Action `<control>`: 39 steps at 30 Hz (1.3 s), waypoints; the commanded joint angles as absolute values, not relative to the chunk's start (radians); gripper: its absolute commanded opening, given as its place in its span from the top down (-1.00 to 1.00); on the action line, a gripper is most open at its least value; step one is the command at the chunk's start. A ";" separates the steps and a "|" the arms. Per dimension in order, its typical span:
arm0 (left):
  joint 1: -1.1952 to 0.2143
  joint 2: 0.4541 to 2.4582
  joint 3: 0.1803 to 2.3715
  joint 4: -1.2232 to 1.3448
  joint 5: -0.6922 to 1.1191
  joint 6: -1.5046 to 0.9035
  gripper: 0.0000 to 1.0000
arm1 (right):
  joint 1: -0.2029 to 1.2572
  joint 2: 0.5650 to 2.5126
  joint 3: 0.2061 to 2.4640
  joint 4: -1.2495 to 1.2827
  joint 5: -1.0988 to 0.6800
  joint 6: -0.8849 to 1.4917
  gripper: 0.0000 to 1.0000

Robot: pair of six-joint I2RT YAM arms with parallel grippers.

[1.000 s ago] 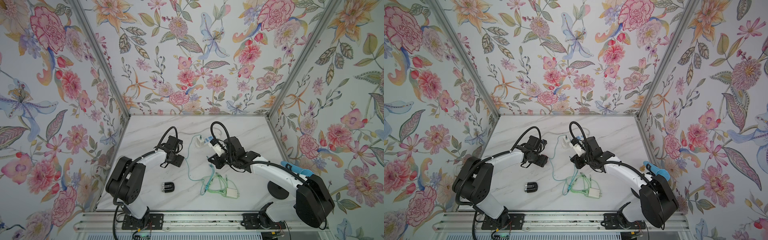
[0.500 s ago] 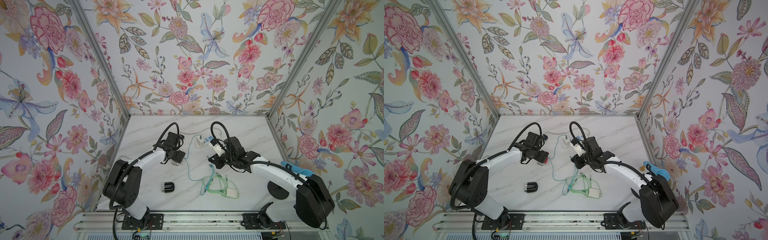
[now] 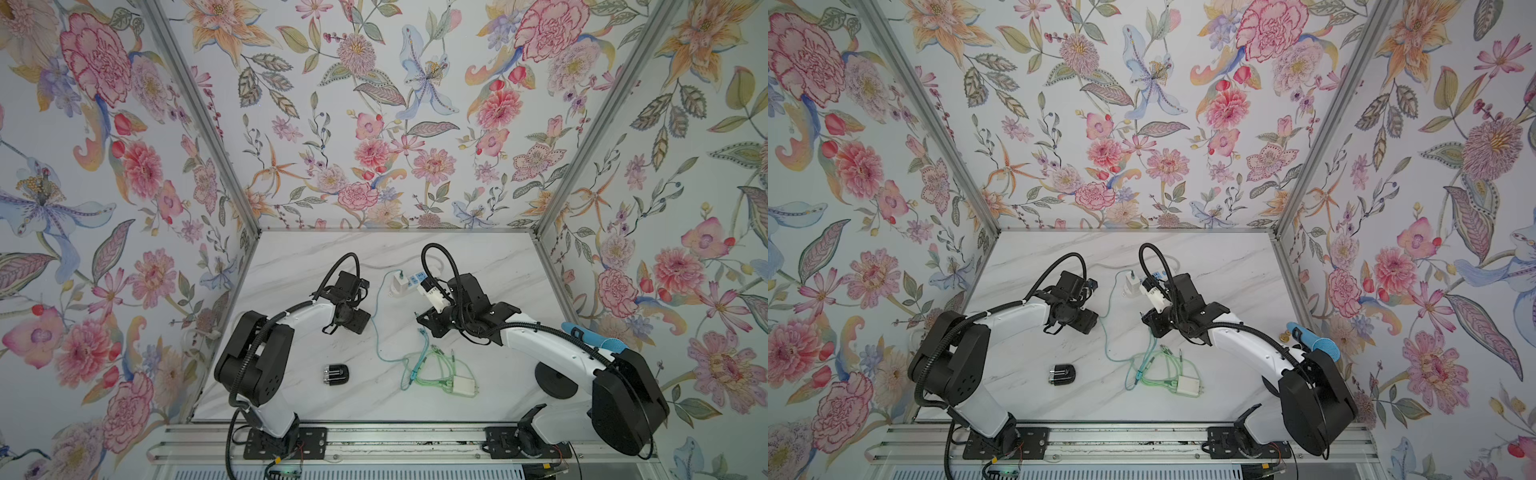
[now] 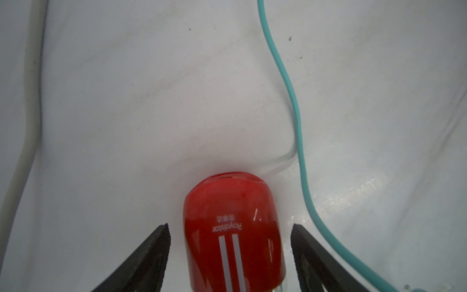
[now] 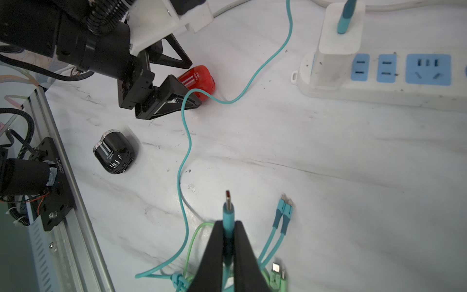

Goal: Charge the electric shaver
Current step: Move the electric shaver to the center of the board.

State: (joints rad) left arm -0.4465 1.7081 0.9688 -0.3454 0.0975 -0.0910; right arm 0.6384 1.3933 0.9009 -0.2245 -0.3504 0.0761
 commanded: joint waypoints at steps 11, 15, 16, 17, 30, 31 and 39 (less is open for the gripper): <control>-0.457 1.721 0.948 -0.388 0.117 0.026 0.10 | 0.642 1.410 0.897 -0.242 -0.341 0.081 0.80; -0.471 1.671 0.930 -0.421 0.143 0.056 0.03 | 0.642 1.405 0.900 -0.243 -0.341 0.084 0.80; -0.478 1.661 0.924 -0.423 0.145 0.055 -0.01 | 0.642 1.403 0.900 -0.244 -0.341 0.084 0.80; -0.492 1.660 0.921 -0.433 0.131 0.058 -0.04 | 0.643 1.402 0.899 -0.246 -0.341 0.085 0.80; -0.618 1.725 0.885 -0.402 0.013 0.091 -0.43 | 0.642 1.385 0.882 -0.257 -0.333 0.077 0.79; -0.618 1.733 0.887 -0.400 0.010 0.091 -0.43 | 0.643 1.386 0.881 -0.256 -0.333 0.077 0.79; -0.615 1.751 0.879 -0.391 0.008 0.082 -0.33 | 0.637 1.387 0.875 -0.256 -0.338 0.076 0.79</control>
State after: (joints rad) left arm -0.6098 1.6924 0.9188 -0.3309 0.0669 0.0677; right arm 0.6384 1.4006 0.8860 -0.2424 -0.3470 0.0765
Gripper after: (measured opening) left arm 0.677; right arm 0.106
